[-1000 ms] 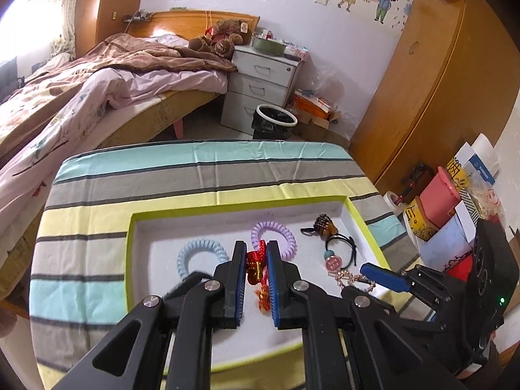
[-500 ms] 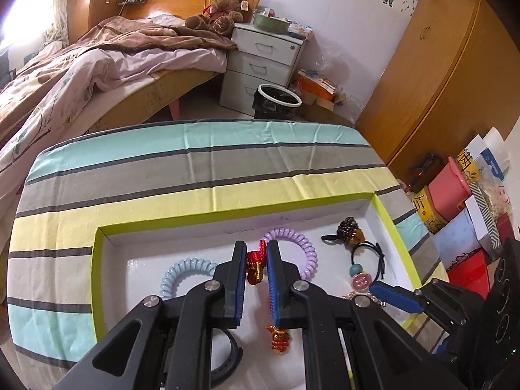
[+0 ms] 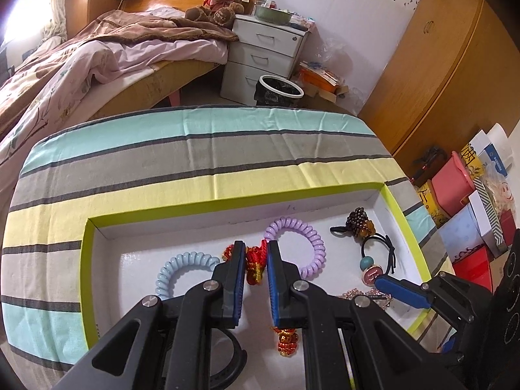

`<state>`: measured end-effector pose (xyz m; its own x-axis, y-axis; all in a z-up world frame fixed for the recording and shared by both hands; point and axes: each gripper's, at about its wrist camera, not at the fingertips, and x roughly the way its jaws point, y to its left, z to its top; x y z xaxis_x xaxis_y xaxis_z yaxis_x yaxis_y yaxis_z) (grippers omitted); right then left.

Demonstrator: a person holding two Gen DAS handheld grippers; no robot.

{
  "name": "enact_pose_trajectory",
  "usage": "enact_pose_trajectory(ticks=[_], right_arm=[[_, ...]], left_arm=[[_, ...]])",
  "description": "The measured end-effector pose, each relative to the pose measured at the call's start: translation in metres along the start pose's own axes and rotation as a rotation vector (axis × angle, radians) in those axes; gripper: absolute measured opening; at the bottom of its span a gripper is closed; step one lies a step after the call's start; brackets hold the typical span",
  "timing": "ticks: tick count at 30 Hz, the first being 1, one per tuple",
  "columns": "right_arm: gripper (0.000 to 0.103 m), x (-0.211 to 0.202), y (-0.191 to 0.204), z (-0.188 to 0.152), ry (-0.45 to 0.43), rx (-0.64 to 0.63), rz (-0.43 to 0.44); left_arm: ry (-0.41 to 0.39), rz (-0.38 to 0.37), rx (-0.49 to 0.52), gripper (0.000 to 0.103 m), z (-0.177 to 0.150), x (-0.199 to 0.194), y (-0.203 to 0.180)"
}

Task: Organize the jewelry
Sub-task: 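Carry both items into the green box and open both tools to release them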

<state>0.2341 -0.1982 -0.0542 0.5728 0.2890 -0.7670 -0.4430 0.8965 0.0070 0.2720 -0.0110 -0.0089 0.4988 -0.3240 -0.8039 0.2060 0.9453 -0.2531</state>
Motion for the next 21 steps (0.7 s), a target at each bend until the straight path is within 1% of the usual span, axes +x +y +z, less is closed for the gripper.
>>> enact_pose_trajectory(ticks=[4, 8, 11, 13, 15, 21], right_arm=[[0.037, 0.0002, 0.0003, 0.0, -0.001, 0.001, -0.001], [0.037, 0.0005, -0.0005, 0.0002, 0.0, 0.008, 0.0], [0.038, 0.0011, -0.0014, 0.0007, 0.0, 0.015, -0.001], [0.038, 0.0009, -0.0023, 0.0001, -0.002, 0.019, -0.003], [0.038, 0.001, -0.0027, 0.0001, -0.002, 0.025, 0.001], [0.039, 0.0006, -0.0041, -0.0007, -0.004, 0.03, 0.001]], left_arm=[[0.013, 0.004, 0.006, 0.013, -0.0015, 0.0034, -0.0006], [0.018, 0.01, 0.005, 0.018, -0.0026, 0.0042, -0.0007], [0.014, 0.011, 0.007, 0.019, -0.0024, 0.0032, -0.0013], [0.011, 0.014, 0.005, 0.024, -0.0024, 0.0023, -0.001], [0.005, 0.013, 0.0, 0.032, -0.0022, 0.0007, -0.0011], [-0.006, 0.014, 0.007, 0.034, -0.0034, -0.0051, -0.0043]])
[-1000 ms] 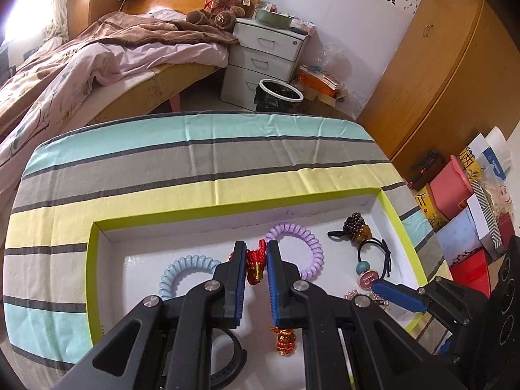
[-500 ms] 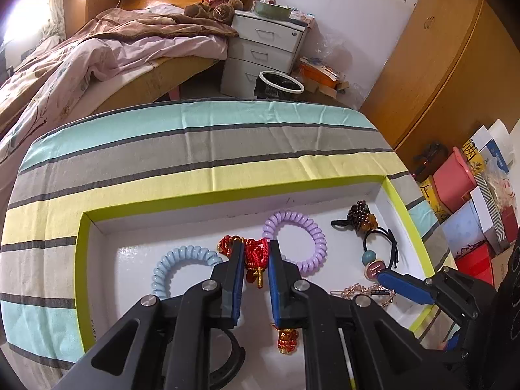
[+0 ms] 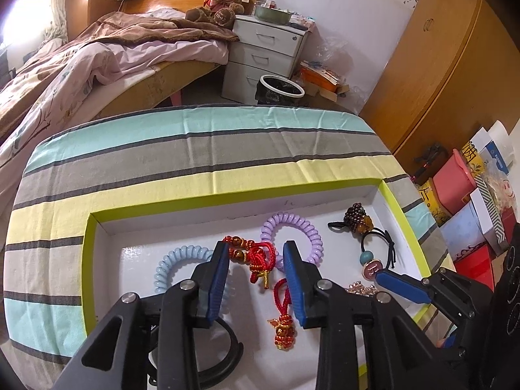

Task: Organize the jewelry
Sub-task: 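Carry both items into the green box and open both tools to release them, then move both tools back toward the last items on the bedspread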

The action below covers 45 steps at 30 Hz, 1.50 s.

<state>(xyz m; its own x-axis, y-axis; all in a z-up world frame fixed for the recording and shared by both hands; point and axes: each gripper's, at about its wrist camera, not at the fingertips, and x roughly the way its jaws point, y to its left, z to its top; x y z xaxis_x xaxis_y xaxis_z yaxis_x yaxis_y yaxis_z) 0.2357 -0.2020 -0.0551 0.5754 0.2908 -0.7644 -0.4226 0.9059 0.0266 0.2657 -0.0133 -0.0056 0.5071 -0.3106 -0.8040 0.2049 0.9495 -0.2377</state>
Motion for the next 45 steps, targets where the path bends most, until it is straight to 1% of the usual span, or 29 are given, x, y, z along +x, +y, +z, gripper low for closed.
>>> enact_pose_trajectory(ticks=[1, 3, 15, 18, 23, 26, 29, 32, 35, 38, 40, 45], right_arm=[[0.042, -0.001, 0.0, 0.0, -0.001, 0.002, 0.0], [0.044, -0.001, -0.001, -0.001, -0.004, 0.006, 0.002], [0.044, -0.011, -0.003, -0.003, -0.025, 0.035, 0.0], [0.044, -0.015, -0.005, -0.003, -0.035, 0.05, 0.0], [0.044, -0.029, -0.003, -0.006, -0.071, 0.058, 0.008], [0.044, -0.038, 0.0, -0.01, -0.087, 0.054, 0.01], [0.044, -0.047, 0.004, -0.014, -0.099, 0.055, 0.008], [0.045, -0.057, 0.008, -0.018, -0.116, 0.06, 0.016], [0.045, -0.066, 0.013, -0.021, -0.128, 0.055, 0.027], [0.045, -0.073, 0.021, -0.026, -0.13, 0.043, 0.051], [0.045, -0.077, 0.029, -0.031, -0.126, 0.019, 0.078], [0.045, -0.068, 0.053, -0.038, -0.084, -0.011, 0.156]], left_arm=[[-0.002, -0.001, 0.002, 0.035, 0.0, -0.001, 0.0], [-0.006, 0.002, 0.003, 0.04, -0.001, -0.003, -0.001], [-0.026, 0.025, 0.005, 0.043, -0.006, -0.019, -0.005], [-0.048, 0.044, 0.013, 0.047, -0.011, -0.03, -0.008], [-0.086, 0.058, 0.02, 0.048, -0.02, -0.052, -0.011], [-0.119, 0.077, 0.022, 0.048, -0.03, -0.069, -0.013], [-0.135, 0.094, 0.015, 0.048, -0.04, -0.082, -0.013], [-0.159, 0.096, 0.007, 0.048, -0.054, -0.099, -0.01], [-0.177, 0.101, -0.022, 0.048, -0.069, -0.115, -0.002], [-0.211, 0.112, -0.056, 0.048, -0.088, -0.134, 0.01], [-0.225, 0.137, -0.084, 0.048, -0.099, -0.144, 0.019], [-0.237, 0.144, -0.136, 0.048, -0.122, -0.16, 0.037]])
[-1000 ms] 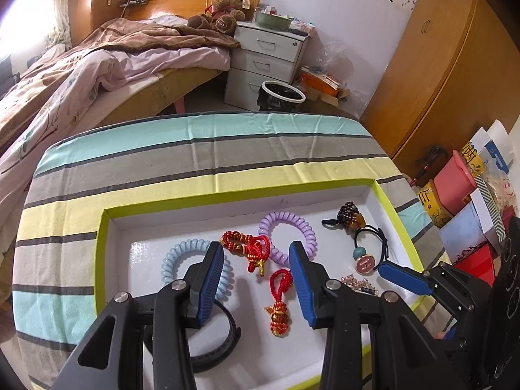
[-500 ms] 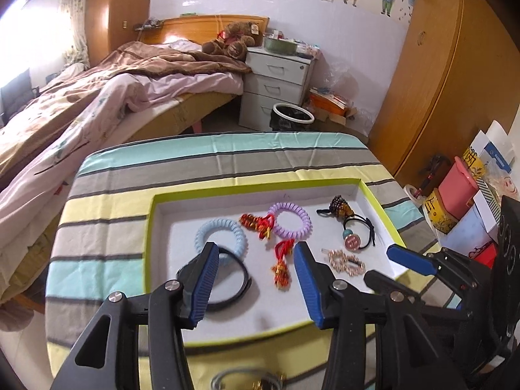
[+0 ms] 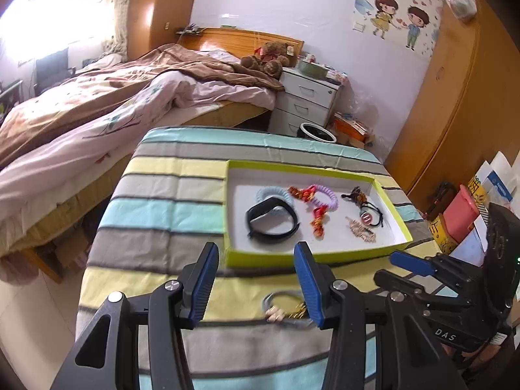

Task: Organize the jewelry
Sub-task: 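Move both tools back toward the last items on the bedspread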

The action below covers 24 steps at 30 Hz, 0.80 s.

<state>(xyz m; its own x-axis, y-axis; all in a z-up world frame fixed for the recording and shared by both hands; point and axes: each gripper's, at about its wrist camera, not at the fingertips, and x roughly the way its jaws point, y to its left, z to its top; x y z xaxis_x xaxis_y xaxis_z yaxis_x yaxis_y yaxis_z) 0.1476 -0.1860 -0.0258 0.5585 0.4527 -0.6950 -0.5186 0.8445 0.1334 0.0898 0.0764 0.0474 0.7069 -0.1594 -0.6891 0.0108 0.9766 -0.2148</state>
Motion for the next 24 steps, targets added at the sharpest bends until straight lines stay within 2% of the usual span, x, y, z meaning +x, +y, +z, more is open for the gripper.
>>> enact_pose_trajectory(ticks=[8, 13, 18, 24], right_arm=[[0.045, 0.027, 0.029, 0.004, 0.069, -0.017, 0.105], [0.045, 0.031, 0.058, 0.007, 0.055, -0.077, 0.156], [0.044, 0.051, 0.086, 0.006, 0.109, -0.152, 0.155], [0.044, 0.069, 0.102, 0.004, 0.151, -0.188, 0.135]], left_arm=[[0.007, 0.004, -0.06, 0.048, -0.018, -0.008, 0.029], [0.008, 0.013, -0.095, 0.048, -0.026, -0.012, 0.047], [0.0, 0.008, -0.114, 0.048, -0.032, -0.018, 0.062], [0.011, 0.001, -0.127, 0.048, -0.038, -0.02, 0.07]])
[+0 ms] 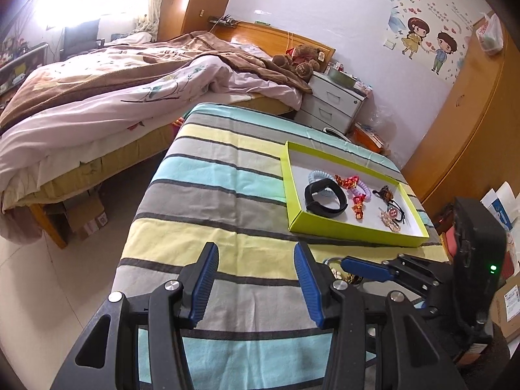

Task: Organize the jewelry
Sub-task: 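Move both tools back toward the last items on the bedspread, then grasp the grey flower hair tie with the right tool while the left tool grasps the gold-and-black brooch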

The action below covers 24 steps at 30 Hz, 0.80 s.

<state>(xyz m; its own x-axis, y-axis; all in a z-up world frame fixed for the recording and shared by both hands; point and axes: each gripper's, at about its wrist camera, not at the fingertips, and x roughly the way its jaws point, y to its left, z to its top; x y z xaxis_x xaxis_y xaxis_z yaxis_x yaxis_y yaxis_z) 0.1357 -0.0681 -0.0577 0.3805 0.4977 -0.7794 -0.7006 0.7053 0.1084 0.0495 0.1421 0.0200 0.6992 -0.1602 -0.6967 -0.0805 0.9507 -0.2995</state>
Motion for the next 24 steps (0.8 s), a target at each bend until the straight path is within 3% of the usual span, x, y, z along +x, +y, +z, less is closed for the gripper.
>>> enact_pose_trajectory(ticks=[5, 7, 11, 16, 24], right_arm=[[0.044, 0.008, 0.002, 0.0, 0.027, -0.014, -0.032], [0.03, 0.01, 0.003, -0.001, 0.036, -0.02, -0.052], [0.018, 0.01, 0.003, 0.0, 0.032, -0.032, -0.079], [0.018, 0.005, 0.004, -0.001, 0.01, -0.039, -0.095], [0.017, -0.036, -0.007, 0.004, -0.099, -0.001, -0.1]], left_arm=[[0.009, -0.02, -0.001, 0.048, -0.004, 0.0, 0.001], [0.014, -0.022, -0.003, 0.048, -0.006, 0.001, 0.0], [0.024, -0.025, -0.008, 0.048, -0.008, 0.002, 0.0], [0.026, -0.031, -0.01, 0.048, -0.009, 0.003, -0.004], [0.051, -0.052, 0.021, 0.048, -0.01, 0.009, -0.016]])
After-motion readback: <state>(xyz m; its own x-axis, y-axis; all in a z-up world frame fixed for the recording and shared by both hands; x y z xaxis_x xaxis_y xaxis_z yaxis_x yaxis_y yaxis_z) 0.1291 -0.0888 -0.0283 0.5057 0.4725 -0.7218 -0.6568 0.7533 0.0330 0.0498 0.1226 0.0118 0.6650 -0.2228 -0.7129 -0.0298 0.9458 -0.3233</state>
